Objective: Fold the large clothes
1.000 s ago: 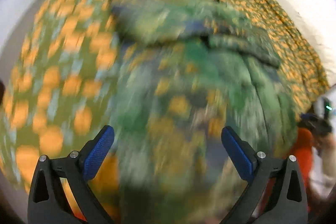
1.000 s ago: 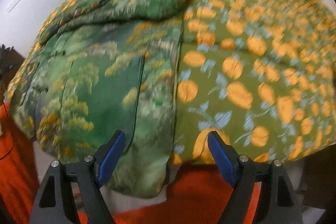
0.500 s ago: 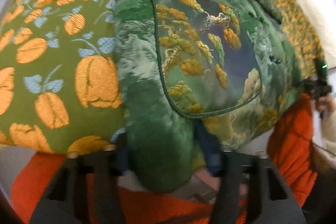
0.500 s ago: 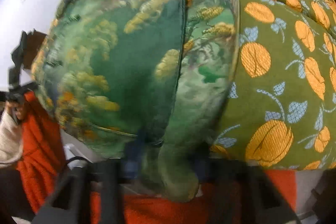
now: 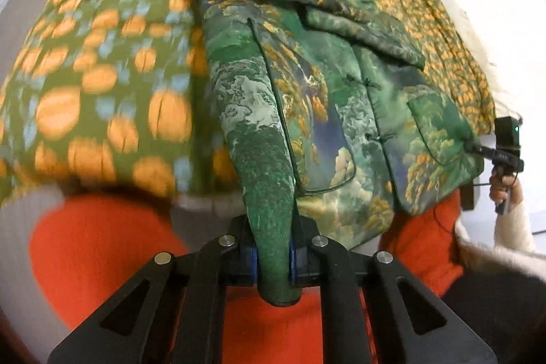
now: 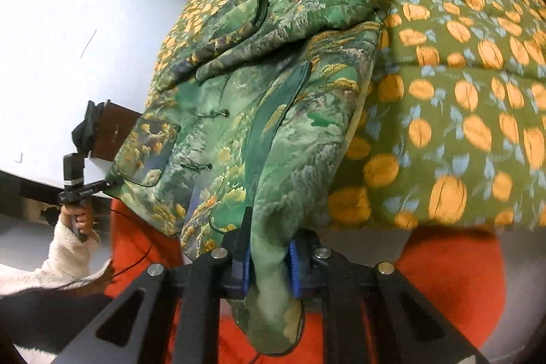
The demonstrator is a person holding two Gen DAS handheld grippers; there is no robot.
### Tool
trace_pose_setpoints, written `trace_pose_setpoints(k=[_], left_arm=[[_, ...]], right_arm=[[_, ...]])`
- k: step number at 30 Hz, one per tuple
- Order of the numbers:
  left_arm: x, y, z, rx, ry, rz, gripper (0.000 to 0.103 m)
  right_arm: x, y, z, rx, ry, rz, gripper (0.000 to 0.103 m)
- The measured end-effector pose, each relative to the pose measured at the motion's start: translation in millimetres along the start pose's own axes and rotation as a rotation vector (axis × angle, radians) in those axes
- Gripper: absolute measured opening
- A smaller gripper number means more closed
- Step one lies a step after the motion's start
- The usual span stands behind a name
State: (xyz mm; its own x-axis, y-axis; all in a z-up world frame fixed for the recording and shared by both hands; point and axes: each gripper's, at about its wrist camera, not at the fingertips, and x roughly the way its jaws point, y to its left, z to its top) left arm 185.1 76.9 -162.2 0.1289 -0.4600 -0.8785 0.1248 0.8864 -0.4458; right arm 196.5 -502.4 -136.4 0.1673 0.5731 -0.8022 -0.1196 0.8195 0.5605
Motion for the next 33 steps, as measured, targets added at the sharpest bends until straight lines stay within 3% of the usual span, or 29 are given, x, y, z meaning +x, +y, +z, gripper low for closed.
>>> trace_pose_setpoints(k=[4, 7, 10, 14, 16, 20, 24, 25, 27, 28, 30, 31, 33], left_arm=[[-20, 12, -24, -0.07, 0.032, -0.046, 0.01], [-53, 14, -9, -0.14, -0.032, -0.127, 0.01], [-77, 13, 33, -0.137, -0.132, -0.176, 0.01], [-87, 11, 126, -0.111, -0.269, -0.196, 0.011], [-79, 17, 174, -0.092, -0.315, -0.174, 0.011], [-43, 43, 234, -0.121, -0.381, -0.173, 0.016], [11, 66, 262, -0.243, -0.377, -0.188, 0.046], [14, 73, 262, -0.271, -0.372, -0.202, 0.057], [8, 79, 262, -0.292, -0.391, -0.273, 0.061], [2, 81, 260, -0.296, -0.407, -0.313, 0.07], [-16, 84, 254, -0.291, -0.461, -0.351, 0.084], [-24, 85, 250, -0.269, -0.483, -0.34, 0.092], [-33, 78, 245, -0.192, -0.484, -0.286, 0.096]], right_arm=[[-12, 0, -24, 0.091, 0.003, 0.094, 0.016], [-30, 5, -18, 0.142, -0.057, 0.169, 0.016], [-49, 0, 28, 0.167, -0.181, 0.212, 0.016], [-37, -15, 118, 0.188, -0.287, 0.23, 0.016], [-24, -25, 155, 0.197, -0.322, 0.213, 0.016], [22, -61, 216, 0.282, -0.362, 0.152, 0.017], [69, -100, 243, 0.422, -0.344, 0.176, 0.023], [81, -110, 244, 0.478, -0.334, 0.203, 0.029], [91, -124, 240, 0.564, -0.348, 0.271, 0.043], [92, -127, 239, 0.599, -0.356, 0.309, 0.05], [88, -128, 244, 0.611, -0.352, 0.367, 0.064], [82, -124, 247, 0.589, -0.36, 0.38, 0.073], [69, -114, 254, 0.508, -0.39, 0.361, 0.084]])
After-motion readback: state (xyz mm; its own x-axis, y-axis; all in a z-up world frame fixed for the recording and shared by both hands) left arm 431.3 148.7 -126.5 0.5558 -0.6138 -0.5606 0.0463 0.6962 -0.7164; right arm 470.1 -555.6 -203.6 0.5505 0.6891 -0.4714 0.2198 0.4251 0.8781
